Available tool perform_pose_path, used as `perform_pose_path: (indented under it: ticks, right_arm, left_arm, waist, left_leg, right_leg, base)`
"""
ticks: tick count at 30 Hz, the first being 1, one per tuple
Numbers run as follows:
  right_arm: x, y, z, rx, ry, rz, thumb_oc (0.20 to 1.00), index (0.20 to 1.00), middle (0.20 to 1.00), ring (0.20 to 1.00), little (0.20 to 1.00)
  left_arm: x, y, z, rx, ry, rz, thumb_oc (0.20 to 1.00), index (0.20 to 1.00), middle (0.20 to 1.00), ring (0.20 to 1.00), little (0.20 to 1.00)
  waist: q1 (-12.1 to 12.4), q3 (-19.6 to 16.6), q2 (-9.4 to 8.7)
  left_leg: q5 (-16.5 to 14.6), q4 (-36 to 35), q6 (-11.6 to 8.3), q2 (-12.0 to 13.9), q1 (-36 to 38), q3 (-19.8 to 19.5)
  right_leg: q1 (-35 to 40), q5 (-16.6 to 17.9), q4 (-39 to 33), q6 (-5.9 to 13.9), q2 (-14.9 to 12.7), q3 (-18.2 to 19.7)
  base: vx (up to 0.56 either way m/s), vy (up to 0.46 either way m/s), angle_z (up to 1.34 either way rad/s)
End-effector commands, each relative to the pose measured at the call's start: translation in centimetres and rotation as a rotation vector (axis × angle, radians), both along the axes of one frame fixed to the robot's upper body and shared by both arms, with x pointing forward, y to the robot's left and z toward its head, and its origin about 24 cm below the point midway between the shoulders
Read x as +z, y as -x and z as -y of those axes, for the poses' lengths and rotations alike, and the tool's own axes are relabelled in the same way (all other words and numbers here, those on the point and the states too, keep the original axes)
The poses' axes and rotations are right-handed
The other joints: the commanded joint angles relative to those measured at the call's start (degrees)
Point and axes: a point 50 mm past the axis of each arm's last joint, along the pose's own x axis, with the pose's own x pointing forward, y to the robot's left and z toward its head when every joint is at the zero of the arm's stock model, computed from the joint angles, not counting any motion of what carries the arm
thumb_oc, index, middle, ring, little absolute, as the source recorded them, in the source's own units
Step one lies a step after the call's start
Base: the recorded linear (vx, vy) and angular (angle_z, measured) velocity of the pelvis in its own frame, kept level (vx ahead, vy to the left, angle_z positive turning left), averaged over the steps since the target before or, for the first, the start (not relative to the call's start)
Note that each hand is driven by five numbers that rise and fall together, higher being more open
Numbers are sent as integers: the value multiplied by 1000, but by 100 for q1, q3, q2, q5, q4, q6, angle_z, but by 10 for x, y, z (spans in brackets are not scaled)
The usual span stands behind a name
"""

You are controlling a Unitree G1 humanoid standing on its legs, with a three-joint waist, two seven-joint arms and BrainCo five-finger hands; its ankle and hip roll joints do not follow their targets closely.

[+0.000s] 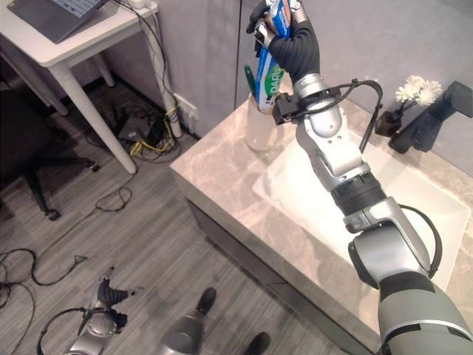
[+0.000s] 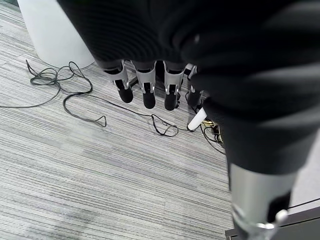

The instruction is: Put brush and paste in cup on sink, flatten towel.

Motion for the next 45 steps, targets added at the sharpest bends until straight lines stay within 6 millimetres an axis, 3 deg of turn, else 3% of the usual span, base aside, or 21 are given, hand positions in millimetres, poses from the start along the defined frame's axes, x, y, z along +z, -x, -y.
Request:
perform_pose_path:
  ticks: [1, 5, 7, 8, 9, 24, 33, 36, 41, 45]
  right_arm:
    - [23, 6, 4, 0, -18, 105, 200, 200, 200, 200, 200]
    - [21, 4, 4, -7, -16, 92, 200, 200, 200, 200, 200]
    - [19, 4, 4, 1, -10, 81, 598, 598, 598, 598, 598]
    - [19, 3, 5, 0, -8, 78, 903, 903, 903, 903, 903]
    - [18, 3, 5, 1, -8, 75, 1000, 1000, 1000, 1000, 1000]
    - [17, 1, 4, -45, -25, 81, 1000, 1000, 1000, 1000, 1000]
    - [33, 22, 15, -174, -94, 246, 1000, 1000, 1000, 1000, 1000]
    - [28, 31, 20, -180, -120, 266, 1000, 1000, 1000, 1000, 1000]
    - [-6, 51, 43, -216, -65, 258, 1000, 1000, 1000, 1000, 1000]
    - [-28, 67, 74, -335, 57, 257, 1000, 1000, 1000, 1000, 1000]
  left_arm:
    - [-1, -3, 2, -40, -25, -4, 1000, 1000, 1000, 1000, 1000]
    - [0, -3, 3, -40, -24, -1, 1000, 1000, 1000, 1000, 1000]
    - [-1, -2, 2, -40, -23, -4, 1000, 1000, 1000, 1000, 1000]
    - [-1, -2, 3, -39, -23, -4, 1000, 1000, 1000, 1000, 1000]
    - [-1, -2, 2, -36, -24, -6, 1000, 1000, 1000, 1000, 1000]
    - [-2, -2, 4, -45, -23, -16, 1000, 1000, 1000, 1000, 1000]
    - [-1, -7, 12, -68, 4, -3, 1000, 1000, 1000, 1000, 1000]
    - [3, -11, 15, -71, 36, 28, 1000, 1000, 1000, 1000, 1000]
    - [25, -22, 17, -77, 140, 142, 1000, 1000, 1000, 1000, 1000]
    - [49, -25, 13, -103, 190, 229, 1000, 1000, 1000, 1000, 1000]
  waist:
    - [108, -47, -7]
    - [115, -34, -23]
    - [111, -43, -27]
    - [112, -46, -27]
    - [113, -47, -28]
    - [72, -92, -18]
    - [-43, -205, 21]
    - [-125, -259, 42]
    - [-459, -405, 176]
    - [-703, -502, 310]
  left_leg:
    - [-173, -332, 179, -35, 308, 15]
    - [-176, -332, 183, -37, 306, 18]
    - [-179, -332, 180, -35, 310, 20]
    - [-178, -332, 180, -34, 310, 18]
    - [-179, -332, 178, -32, 312, 21]
    - [-215, -332, 193, -10, 425, 75]
    - [-307, -332, 231, 35, 646, 214]
    - [-345, -332, 250, 43, 743, 288]
    - [-395, -332, 271, 69, 905, 469]
    - [-422, -332, 265, 121, 1026, 582]
  right_leg:
    - [572, 265, -3, 280, -469, -73]
    - [555, 274, -3, 279, -466, -53]
    - [554, 274, -3, 280, -469, -52]
    - [553, 273, -3, 280, -469, -48]
    - [555, 268, -3, 278, -467, -51]
    - [637, 283, 22, 262, -454, -33]
    - [714, 238, 34, 235, -423, 143]
    - [734, 210, 32, 222, -413, 248]
    - [766, 189, 13, 211, -402, 425]
    - [788, 126, -3, 194, -361, 558]
  base:
    - [-4, 6, 6]
    - [-1, 1, 1]
    - [0, 0, 0]
    - [0, 0, 0]
    - [0, 0, 0]
    - [0, 0, 0]
    - [-10, 10, -6]
    - [-25, 30, -19]
    - [-41, 44, -17]
    - [-35, 30, -24]
